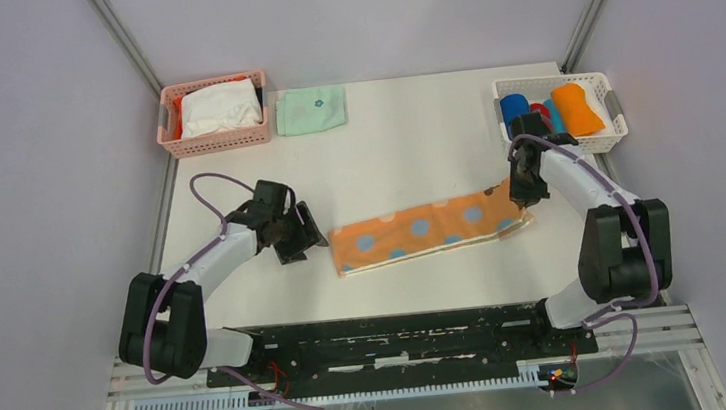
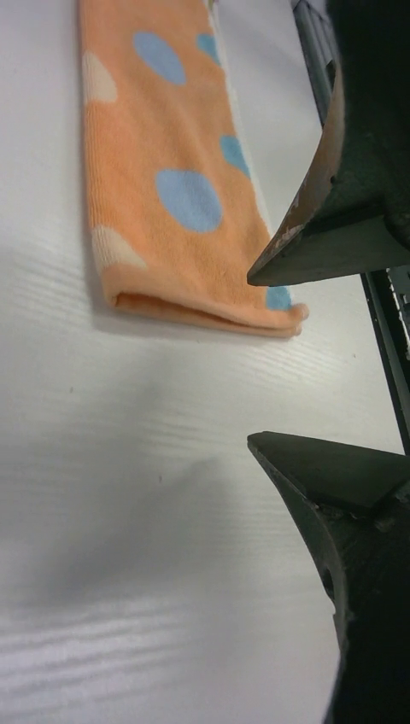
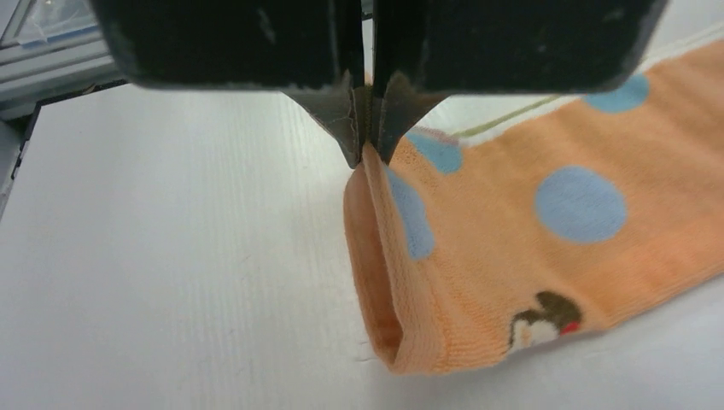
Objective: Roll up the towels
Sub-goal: Fold the towel at the center of the board.
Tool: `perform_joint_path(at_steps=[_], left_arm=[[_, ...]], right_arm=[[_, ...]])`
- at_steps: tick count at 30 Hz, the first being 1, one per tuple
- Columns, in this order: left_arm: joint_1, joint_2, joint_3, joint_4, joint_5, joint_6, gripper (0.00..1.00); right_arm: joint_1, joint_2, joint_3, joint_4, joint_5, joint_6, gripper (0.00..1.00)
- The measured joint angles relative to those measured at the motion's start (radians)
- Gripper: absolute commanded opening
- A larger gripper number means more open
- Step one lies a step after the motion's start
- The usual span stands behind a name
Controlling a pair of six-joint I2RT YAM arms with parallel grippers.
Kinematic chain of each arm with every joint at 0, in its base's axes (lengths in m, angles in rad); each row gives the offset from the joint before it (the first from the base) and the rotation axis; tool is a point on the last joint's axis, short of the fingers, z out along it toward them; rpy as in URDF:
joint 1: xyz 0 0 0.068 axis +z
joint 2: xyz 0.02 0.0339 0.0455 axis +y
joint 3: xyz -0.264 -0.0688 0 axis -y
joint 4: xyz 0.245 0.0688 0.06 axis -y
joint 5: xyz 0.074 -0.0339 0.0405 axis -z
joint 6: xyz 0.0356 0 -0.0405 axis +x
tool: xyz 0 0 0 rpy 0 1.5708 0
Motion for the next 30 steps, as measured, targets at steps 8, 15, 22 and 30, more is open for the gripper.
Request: perform_joint_path(at_steps=[8, 15, 22, 30], left_arm=[[-0.023, 0.064, -0.009, 0.117, 0.114, -0.025, 0.60], [-0.047, 0.122, -0.051, 0.197, 0.163, -0.060, 0.39], [-0.047, 0.128, -0.080, 0.244, 0.162, -0.067, 0.25], [-0.053, 0.128, -0.092, 0.268, 0.161, -0.072, 0.20]], right_arm=[[0.203, -0.157, 0.044, -0.035, -0.142, 0.004, 0.00], [0.449, -0.147, 0.127, -0.029, -0.217, 0.085, 0.01], [0.698, 0.053, 0.306, -0.029, -0.205, 0.151, 0.01], [0.902, 0.276, 0.522, -0.061, -0.184, 0.198, 0.02]])
